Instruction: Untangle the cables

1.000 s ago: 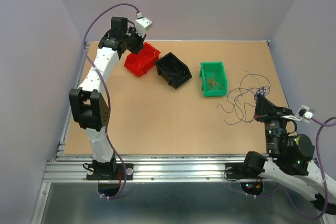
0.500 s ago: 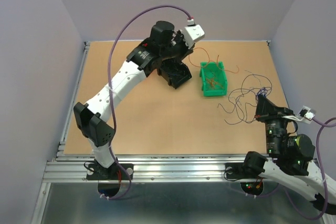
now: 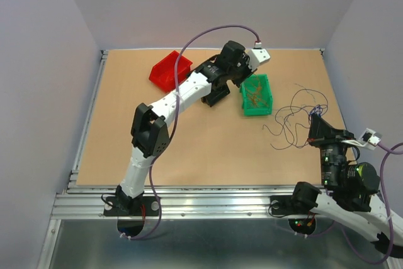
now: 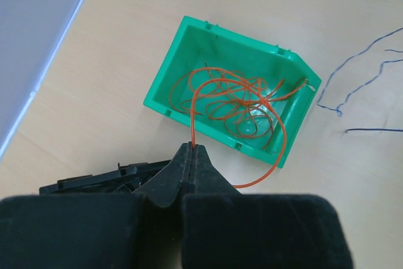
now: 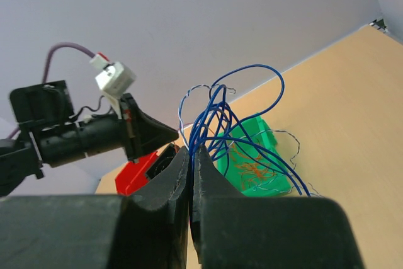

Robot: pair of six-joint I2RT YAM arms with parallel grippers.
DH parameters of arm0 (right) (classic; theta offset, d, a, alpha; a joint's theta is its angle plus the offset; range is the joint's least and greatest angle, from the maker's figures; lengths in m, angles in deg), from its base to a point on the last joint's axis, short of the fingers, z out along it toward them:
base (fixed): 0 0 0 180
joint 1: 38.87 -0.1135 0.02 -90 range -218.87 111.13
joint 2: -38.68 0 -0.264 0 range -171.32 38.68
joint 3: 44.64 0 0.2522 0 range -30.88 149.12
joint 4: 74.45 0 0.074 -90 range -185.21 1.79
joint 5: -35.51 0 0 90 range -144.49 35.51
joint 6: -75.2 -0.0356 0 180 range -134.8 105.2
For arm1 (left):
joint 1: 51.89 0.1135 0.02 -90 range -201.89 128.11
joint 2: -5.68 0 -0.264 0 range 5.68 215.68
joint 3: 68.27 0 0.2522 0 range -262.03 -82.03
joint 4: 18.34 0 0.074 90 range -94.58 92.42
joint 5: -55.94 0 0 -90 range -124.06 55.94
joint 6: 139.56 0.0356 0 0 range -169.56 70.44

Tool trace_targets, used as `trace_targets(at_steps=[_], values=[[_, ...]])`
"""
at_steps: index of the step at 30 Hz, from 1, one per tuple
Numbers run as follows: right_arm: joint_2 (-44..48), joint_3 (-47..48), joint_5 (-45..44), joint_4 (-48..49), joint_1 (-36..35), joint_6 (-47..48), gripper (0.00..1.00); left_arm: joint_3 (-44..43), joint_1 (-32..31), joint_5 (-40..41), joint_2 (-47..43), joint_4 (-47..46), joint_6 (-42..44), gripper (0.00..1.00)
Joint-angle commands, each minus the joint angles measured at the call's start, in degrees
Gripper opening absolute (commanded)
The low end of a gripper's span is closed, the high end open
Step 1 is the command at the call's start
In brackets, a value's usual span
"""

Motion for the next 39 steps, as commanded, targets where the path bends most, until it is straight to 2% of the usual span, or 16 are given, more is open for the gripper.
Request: trace_targets(at_steps=[1, 6, 13, 21, 25, 26, 28, 31, 34, 37, 39], values=[[0.8, 1.2, -0.3, 2.0, -0.1, 0.7, 0.00, -4.9, 0.0, 2.4, 3.0, -1.7, 0.7, 0.00], [1.0, 1.0, -0.1, 2.0, -0.1, 0.7, 0.01, -6.7, -0.7, 2.2, 8.9, -1.0, 0.9, 0.00], [1.0, 0.8, -0.1, 1.9, -0.1, 0.7, 0.01, -7.8, -1.7, 4.5, 15.5, -6.8, 4.0, 0.00], [1.0, 0.8, 0.3, 2.0, -0.1, 0.7, 0.01, -3.2, -2.2, 2.4, 11.9, -11.6, 4.6, 0.01], [0.7, 0.8, 0.5, 2.0, -0.1, 0.6, 0.01, -1.3, -2.2, 2.9, 10.7, -13.9, 4.1, 0.24], [0.8, 0.8, 0.6, 2.0, -0.1, 0.6, 0.01, -1.6, -2.3, 3.7, 10.9, -13.8, 3.9, 0.41], [0.8, 0.7, 0.8, 2.0, -0.1, 0.5, 0.01, -1.9, -2.3, 5.1, 10.5, -13.3, 3.9, 0.51], [0.1, 0.9, 1.9, 2.0, -0.1, 0.3, 0.01, -1.5, -2.3, 6.2, 8.7, -13.2, 4.2, 0.55], [-2.6, 1.8, 5.5, 2.0, -0.1, 0.0, 0.01, 2.8, -2.2, 6.5, 3.8, -13.9, 4.7, 0.61], [-7.6, 3.8, 9.2, 1.8, -0.1, -0.5, 0.01, 7.9, -1.7, 5.6, -4.2, -15.5, 4.0, 0.67], [-11.9, 5.5, 14.3, 1.5, -0.1, -0.6, 0.01, 14.2, -0.6, 3.3, -11.6, -17.0, 3.6, 0.80]])
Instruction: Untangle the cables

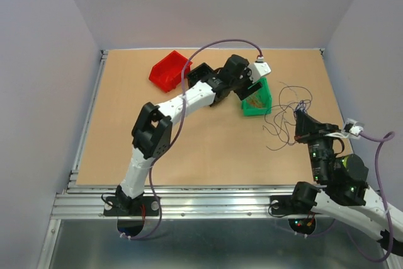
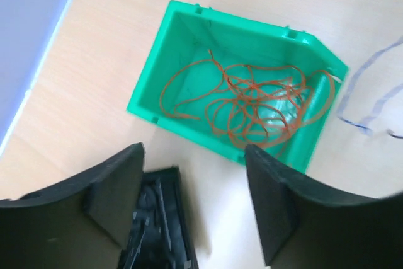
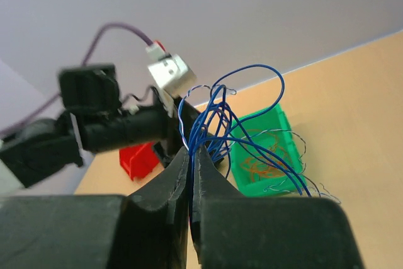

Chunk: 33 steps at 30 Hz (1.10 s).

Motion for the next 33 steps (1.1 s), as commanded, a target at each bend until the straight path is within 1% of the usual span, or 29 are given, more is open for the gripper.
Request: trace_targets(at_steps=[1, 2, 3, 4, 6, 7, 8, 9, 10, 11, 12, 13, 14, 16, 17, 20, 22, 25, 27, 28, 31, 32, 33], values=[[-7.7, 5.2, 12.2, 1.1, -0.1, -0.5, 0.00, 9.6, 1.8, -3.7, -20.7, -5.9, -1.2, 0.82], [-9.1, 6.6, 14.1, 1.0, -0.1, -0.5, 0.01, 12.1, 2.4, -5.1, -23.4, -6.4, -1.5, 0.85], [-10.6, 7.2, 16.0, 0.9, 0.0, -0.3, 0.01, 15.0, 3.3, -6.8, -26.5, -7.0, -2.0, 0.86], [-13.8, 7.8, 19.3, 0.8, -0.1, -0.2, 0.01, 20.6, 5.6, -11.4, -32.4, -8.6, -2.9, 0.89], [-17.1, 9.3, 22.8, 0.8, -0.1, 0.2, 0.01, 26.5, 8.5, -17.3, -38.7, -9.1, -2.7, 0.94], [-18.7, 10.9, 24.5, 0.8, -0.2, 0.7, 0.01, 29.4, 9.7, -19.9, -41.6, -10.8, -2.1, 0.95], [-22.2, 11.7, 27.5, 0.9, -0.1, 1.1, 0.01, 34.7, 12.0, -24.5, -44.4, -12.0, -0.8, 0.98], [-23.8, 12.5, 29.4, 0.8, -0.1, 1.3, 0.01, 37.1, 13.0, -26.9, -49.8, -12.5, -0.2, 0.99], [-25.4, 14.3, 31.0, 0.9, -0.1, 1.7, 0.01, 39.4, 14.1, -29.2, -52.3, -13.4, 0.3, 0.99], [-28.8, 15.0, 34.6, 1.0, -0.1, 2.0, 0.01, 43.2, 15.2, -33.8, -54.7, -13.4, 1.1, 0.99], [-30.2, 15.8, 36.6, 1.4, -0.1, 2.3, 0.01, 44.7, 16.6, -35.6, -58.8, -13.5, 2.4, 0.99], [-31.6, 16.5, 38.2, 2.6, -0.1, 2.8, 0.01, 46.0, 17.2, -36.8, -60.6, -13.1, 3.0, 0.99], [-32.7, 16.9, 41.8, 3.5, -0.1, 2.9, 0.01, 47.6, 17.5, -39.2, -63.3, -12.4, 3.7, 0.99], [-35.6, 17.2, 46.2, 6.0, -0.1, 3.4, 0.01, 48.2, 19.3, -42.1, -65.0, -10.6, 6.1, 0.99], [-36.2, 17.7, 50.5, 6.7, -0.1, 3.7, 0.01, 48.0, 19.8, -46.4, -65.5, -7.5, 7.3, 0.99], [-38.9, 18.1, 56.5, 9.7, -0.1, 5.1, 0.01, 46.9, 21.5, -53.1, -64.8, 0.3, 14.0, 0.99], [-40.4, 17.8, 60.9, 12.4, -0.1, 6.5, 0.01, 46.8, 21.8, -54.1, -64.3, 2.5, 15.8, 0.99], [-41.2, 16.6, 63.5, 16.5, -0.1, 8.4, 0.01, 47.7, 22.3, -56.7, -62.9, 3.6, 17.4, 0.99], [-42.4, 16.6, 63.8, 17.6, -0.1, 9.4, 0.01, 47.2, 22.3, -59.9, -61.1, 7.8, 21.8, 0.99], [-43.0, 17.1, 63.8, 17.8, -0.1, 11.3, 0.00, 46.6, 22.3, -60.8, -60.2, 11.3, 22.8, 0.99], [-45.3, 17.9, 65.1, 18.7, -0.1, 13.0, 0.00, 43.4, 22.3, -64.6, -56.3, 19.1, 29.7, 0.99], [-46.2, 18.0, 66.0, 19.3, -0.1, 13.4, 0.01, 41.6, 22.3, -66.3, -54.5, 24.2, 34.3, 0.99], [-46.7, 18.2, 66.6, 19.8, -0.1, 13.8, 0.01, 40.5, 22.4, -66.9, -53.6, 27.4, 37.1, 0.99]])
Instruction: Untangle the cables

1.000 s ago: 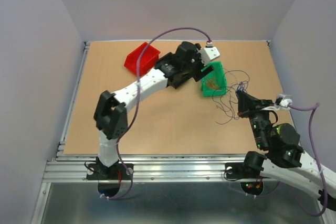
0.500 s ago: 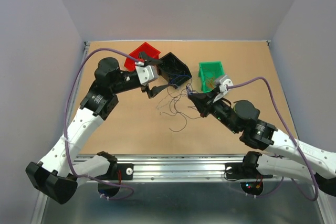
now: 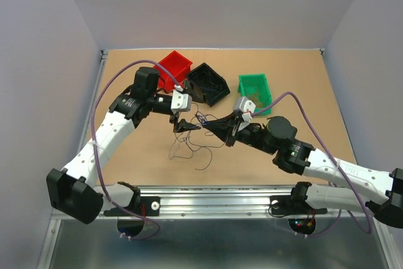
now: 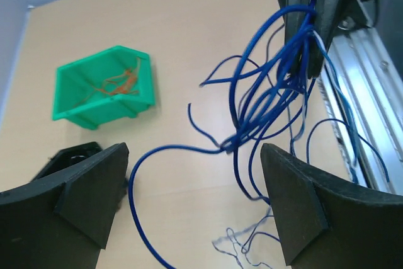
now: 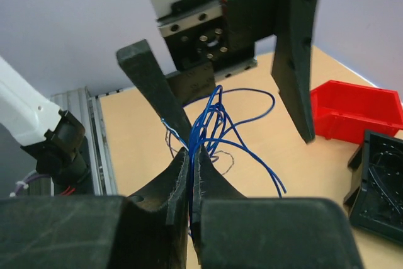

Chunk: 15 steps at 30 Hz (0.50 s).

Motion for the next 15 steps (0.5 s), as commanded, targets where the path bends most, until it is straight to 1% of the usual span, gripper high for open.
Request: trace_targets(at_steps=[1, 2, 4, 6, 7, 9, 10, 11, 12, 13, 15], values=[[-2.3, 4.6, 4.0, 6.5, -0.1, 4.0, 0.01, -6.3, 0.4, -8.5, 3.7, 17.4, 15.8, 0.99], [-3.3, 5.4, 3.8, 6.4, -0.1, 4.6, 0.01, -8.7, 0.4, -8.6, 5.3, 23.3, 18.1, 0.99], [-3.9, 5.7, 3.3, 5.5, -0.1, 5.2, 0.01, -10.7, 0.9, -8.4, 6.1, 27.4, 20.8, 0.99], [-4.3, 6.2, 2.9, 4.7, -0.1, 5.4, 0.01, -11.7, 1.6, -7.6, 5.8, 25.6, 17.9, 0.99], [-4.2, 6.3, 2.8, 3.5, -0.1, 5.4, 0.01, -11.5, 2.4, -6.7, 5.1, 18.6, 9.8, 0.99], [-4.1, 6.7, 2.1, 1.9, -0.1, 4.7, 0.00, -7.3, 2.5, -0.1, 0.6, 7.7, -1.4, 0.99], [-3.3, 6.7, 1.6, 0.4, -0.1, 4.0, 0.00, -5.0, 2.5, 2.7, -1.6, -3.9, -5.6, 0.99], [-2.8, 6.0, 0.1, -0.1, -0.1, 3.5, 0.01, 0.3, 2.6, 7.7, -6.0, -9.4, -13.4, 0.99], [-2.2, 5.5, -0.8, -0.2, -0.1, 3.2, 0.01, 2.3, 2.6, 9.1, -7.8, -13.2, -15.1, 0.99], [-0.6, 4.9, -1.6, -0.3, -0.1, 2.8, 0.01, 3.5, 2.6, 9.7, -9.1, -15.1, -15.4, 0.99], [0.7, 4.2, -4.6, -0.7, -0.1, 2.8, 0.01, 2.3, 2.8, 9.0, -9.3, -12.6, -14.3, 0.99]])
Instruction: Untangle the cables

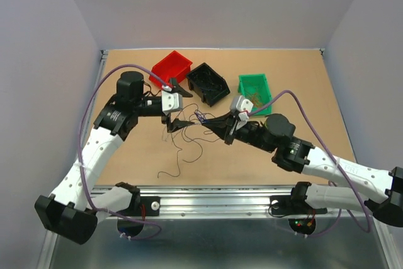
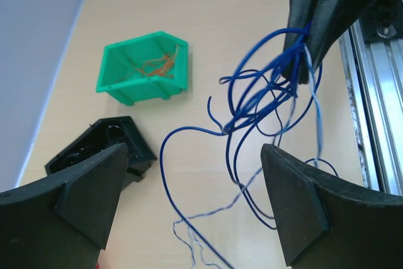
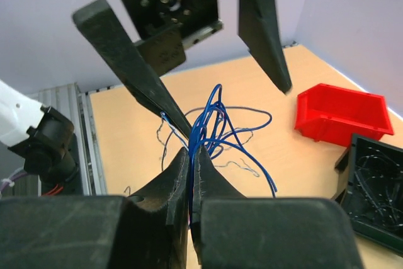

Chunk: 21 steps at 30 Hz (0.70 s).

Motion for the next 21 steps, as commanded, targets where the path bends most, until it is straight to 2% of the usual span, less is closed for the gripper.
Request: trace_targets(at_steps=[1, 4, 9, 13, 17, 19, 21], values=[[4.4, 1.1, -5.6, 0.4, -0.1, 0.1, 0.01, -0.6, 0.2, 2.9, -2.5, -6.9, -7.5, 0.99], [5.5, 0.4, -5.9, 0.3, -0.1, 0.8, 0.01, -3.1, 0.2, 2.6, -1.9, -4.1, -5.9, 0.99], [5.1, 0.5, -5.8, 0.2, -0.1, 1.3, 0.01, -0.5, 0.2, 10.1, -5.6, -11.5, -12.8, 0.99], [3.5, 1.2, -8.9, 0.1, -0.1, 1.8, 0.01, -0.1, 0.3, 12.4, -7.7, -12.8, -13.7, 0.99], [1.6, 2.2, -10.8, -0.3, -0.1, 2.2, 0.01, 0.5, 0.2, 20.6, -9.9, -16.2, -17.1, 0.99], [1.2, 2.5, -11.8, -0.2, -0.1, 2.2, 0.01, 1.1, 0.3, 19.7, -11.2, -15.7, -16.0, 0.99], [0.8, 2.8, -11.4, -0.1, -0.1, 2.3, 0.01, 0.9, 0.2, 12.5, -11.1, -12.5, -12.7, 0.99]])
